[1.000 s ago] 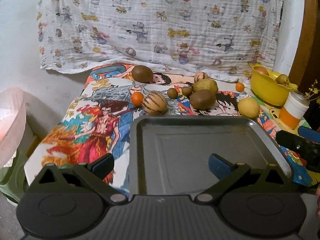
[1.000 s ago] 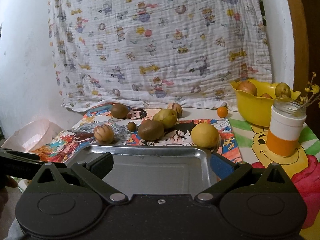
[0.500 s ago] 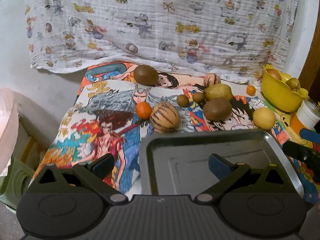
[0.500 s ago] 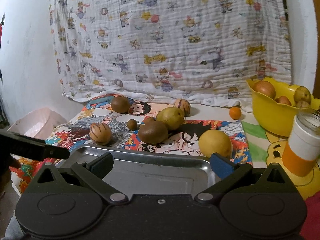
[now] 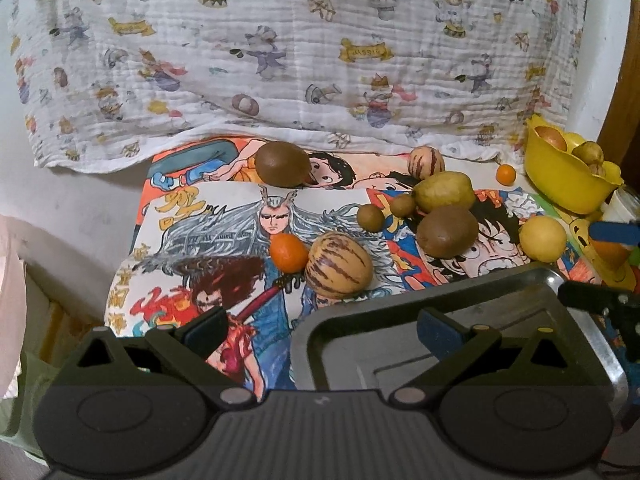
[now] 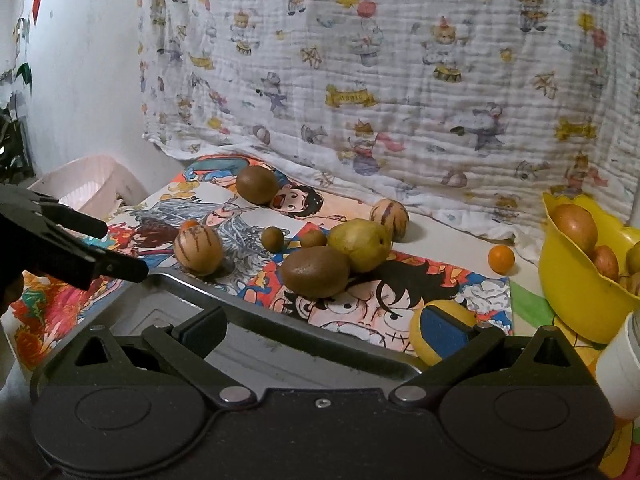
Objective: Organize fruits
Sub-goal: 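Grasp the striped pepino melon with the left tool while the right tool grasps a brown kiwi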
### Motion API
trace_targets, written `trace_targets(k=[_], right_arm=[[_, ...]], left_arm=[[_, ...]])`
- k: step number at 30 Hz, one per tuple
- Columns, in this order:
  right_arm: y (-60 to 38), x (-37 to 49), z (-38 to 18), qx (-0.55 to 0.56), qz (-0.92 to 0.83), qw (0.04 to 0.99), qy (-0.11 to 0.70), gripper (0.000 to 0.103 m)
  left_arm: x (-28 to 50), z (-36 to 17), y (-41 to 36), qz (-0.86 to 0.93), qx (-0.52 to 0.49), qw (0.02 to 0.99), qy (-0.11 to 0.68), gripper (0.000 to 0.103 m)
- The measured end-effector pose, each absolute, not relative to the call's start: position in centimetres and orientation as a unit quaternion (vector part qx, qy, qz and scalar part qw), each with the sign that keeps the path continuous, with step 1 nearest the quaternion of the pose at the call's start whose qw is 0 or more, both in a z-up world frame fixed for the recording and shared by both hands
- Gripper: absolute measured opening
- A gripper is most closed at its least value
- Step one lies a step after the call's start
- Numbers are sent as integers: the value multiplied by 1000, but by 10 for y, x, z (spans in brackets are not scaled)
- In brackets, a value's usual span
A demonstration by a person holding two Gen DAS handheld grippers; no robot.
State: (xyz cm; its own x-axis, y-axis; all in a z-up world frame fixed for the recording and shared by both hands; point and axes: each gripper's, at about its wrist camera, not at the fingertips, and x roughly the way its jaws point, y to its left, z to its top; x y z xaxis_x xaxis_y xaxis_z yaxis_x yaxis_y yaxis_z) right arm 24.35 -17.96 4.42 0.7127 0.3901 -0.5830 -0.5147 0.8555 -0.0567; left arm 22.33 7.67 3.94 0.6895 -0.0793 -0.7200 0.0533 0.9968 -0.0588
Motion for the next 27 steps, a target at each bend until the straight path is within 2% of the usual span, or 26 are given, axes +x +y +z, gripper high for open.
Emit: trace_targets(k=[13,18,23,27], right_arm=[[-168,290,43,-128,253,907,312,102],[-164,316,36,-88,252,898,349,102],[-156,335,26,-57,254,889,377,95],[-150,344,19,-57,252,886,386,89]], left_arm=[[246,30,68,-70,55,916,391,102],[254,22,73,-73,15,913,400,96],[264,12,86,-70,-63,908,409,89],[271,9,88,-66,-86,905,411,85]])
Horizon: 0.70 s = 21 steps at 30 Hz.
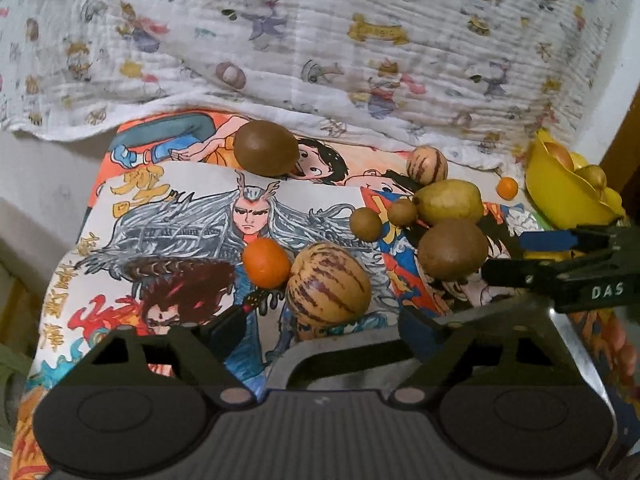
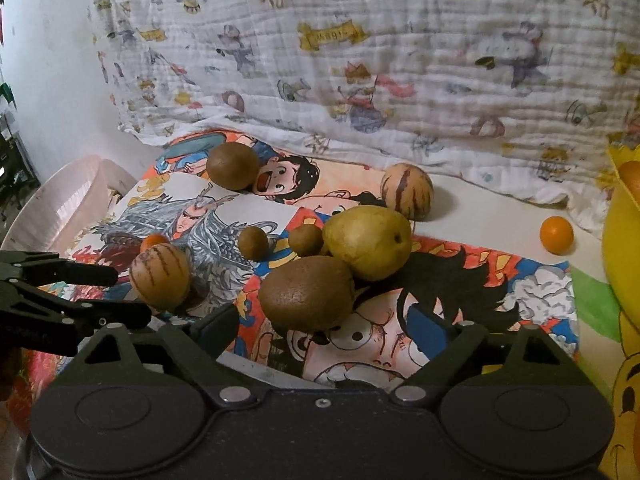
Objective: Organize fruits
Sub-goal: 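Grasp the striped pepino melon with the left tool while the right tool grasps a brown kiwi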
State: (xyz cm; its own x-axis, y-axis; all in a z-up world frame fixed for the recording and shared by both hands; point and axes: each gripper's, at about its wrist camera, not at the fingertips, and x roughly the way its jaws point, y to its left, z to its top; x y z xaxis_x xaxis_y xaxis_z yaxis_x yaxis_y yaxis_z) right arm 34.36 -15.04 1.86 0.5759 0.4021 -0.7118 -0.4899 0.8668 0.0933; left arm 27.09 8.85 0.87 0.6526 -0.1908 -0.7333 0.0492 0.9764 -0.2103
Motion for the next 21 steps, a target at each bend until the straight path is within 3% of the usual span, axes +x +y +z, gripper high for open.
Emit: trace_targets(k=[5,11,21], right_arm=[[-147,351,10,-44,254,880,399,85],[-144,357,3,-30,255,878,405,83],[-133,363,-6,-26,250,880,403,71]], left_arm=[[279,4,89,-54,-108,899,420,77],[285,0,91,-44,-143,895,420,75],[293,-4,90,-19,-178,888,424,63]])
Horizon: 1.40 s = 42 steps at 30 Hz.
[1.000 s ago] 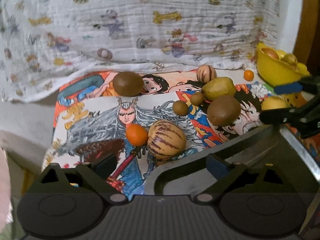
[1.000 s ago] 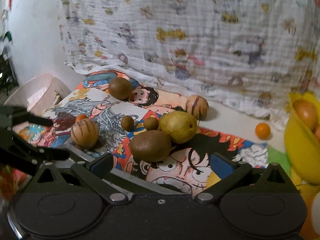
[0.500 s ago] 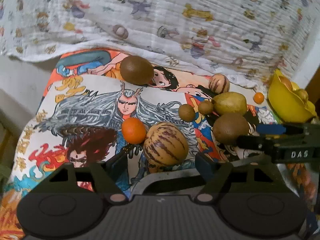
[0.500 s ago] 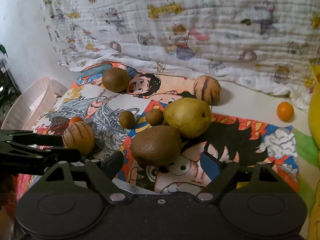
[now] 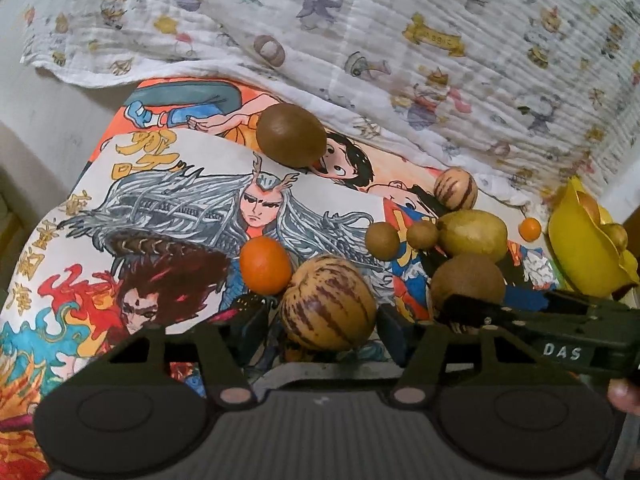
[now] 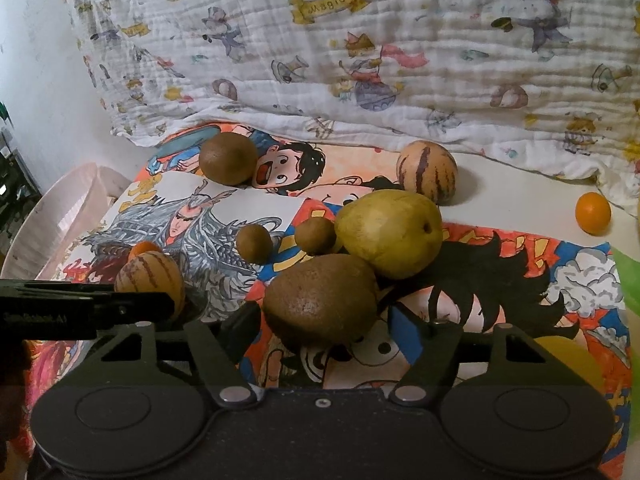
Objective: Organize fruits
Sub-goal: 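Grasp the striped pepino melon with the left tool while the right tool grasps a brown kiwi, then lower the melon into the tray with the left tool while the right tool lowers the kiwi there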
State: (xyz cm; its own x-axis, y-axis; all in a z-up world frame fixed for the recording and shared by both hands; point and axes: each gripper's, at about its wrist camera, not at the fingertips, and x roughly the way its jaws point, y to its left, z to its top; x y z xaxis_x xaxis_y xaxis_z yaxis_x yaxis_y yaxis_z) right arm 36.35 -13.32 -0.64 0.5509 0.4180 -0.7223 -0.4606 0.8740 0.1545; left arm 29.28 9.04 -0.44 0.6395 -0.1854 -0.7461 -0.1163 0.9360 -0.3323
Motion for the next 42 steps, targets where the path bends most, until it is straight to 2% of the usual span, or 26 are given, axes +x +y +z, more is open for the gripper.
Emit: trace_targets(k=[8,16,31,42], right_arm=[[-127,366,-10,-20,249,881,401,70],[-130,364,-12,-5,245,886,394,65],[-151,353,-14,68,264,888,371,64],[-169,305,8,89,297,882,355,64]], left_arm=[[294,-7,87,-15,-184,886,424,58],[292,-7,86,-8,-187,888,419,57],[281,3,74,-30,-191,893,405,56],[245,22,73,-42,-186,901,389,56]])
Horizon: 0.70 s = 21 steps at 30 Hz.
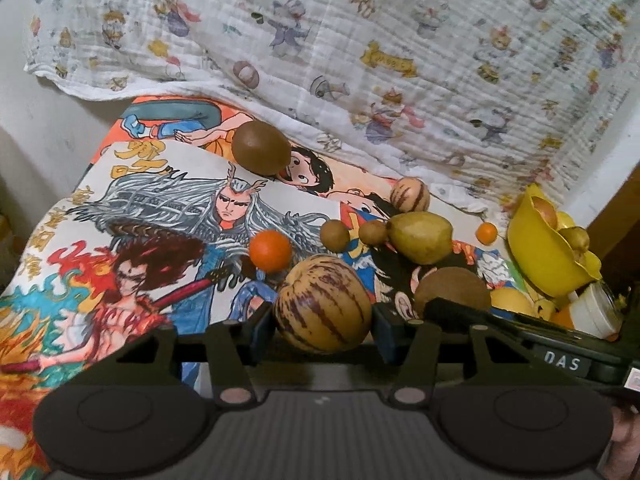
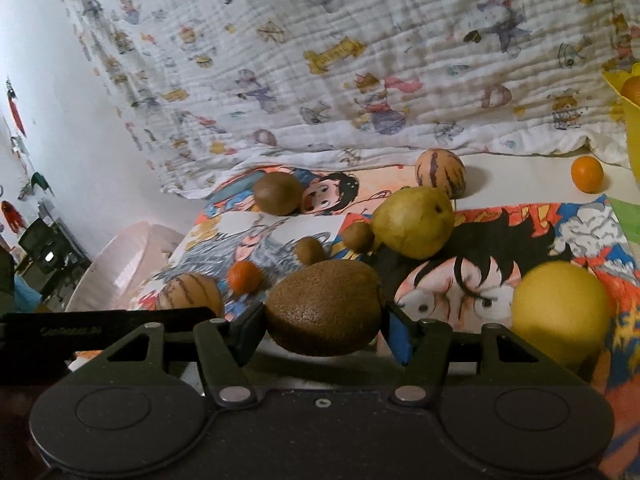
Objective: Organize fruits
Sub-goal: 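Lower the melon into the tray with the left tool while the right tool lowers the kiwi there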
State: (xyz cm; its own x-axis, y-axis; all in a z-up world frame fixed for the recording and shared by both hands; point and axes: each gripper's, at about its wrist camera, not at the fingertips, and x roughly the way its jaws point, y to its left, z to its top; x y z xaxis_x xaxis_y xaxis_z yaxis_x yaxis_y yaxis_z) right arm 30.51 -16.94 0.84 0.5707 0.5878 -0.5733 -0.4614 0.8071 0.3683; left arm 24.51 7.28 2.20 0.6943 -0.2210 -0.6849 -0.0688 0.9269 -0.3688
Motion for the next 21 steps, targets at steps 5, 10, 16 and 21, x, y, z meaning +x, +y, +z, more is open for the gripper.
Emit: trace_targets(k=[5,10,16,21], right_arm=[[-178,277,14,95,307,879,353,64],[-185,248,15,84,313,878,353,64],[-193,215,13,70,315,873,365,64],[-195,190,10,55,317,871,370,64]], left_arm=[[220,29,72,-48,-181,903,388,56],[194,32,68,-59,-177,902,389,56],[164,32,63,-71,-170,900,394,56],[145,31,56,-82,-164,899,398,56]])
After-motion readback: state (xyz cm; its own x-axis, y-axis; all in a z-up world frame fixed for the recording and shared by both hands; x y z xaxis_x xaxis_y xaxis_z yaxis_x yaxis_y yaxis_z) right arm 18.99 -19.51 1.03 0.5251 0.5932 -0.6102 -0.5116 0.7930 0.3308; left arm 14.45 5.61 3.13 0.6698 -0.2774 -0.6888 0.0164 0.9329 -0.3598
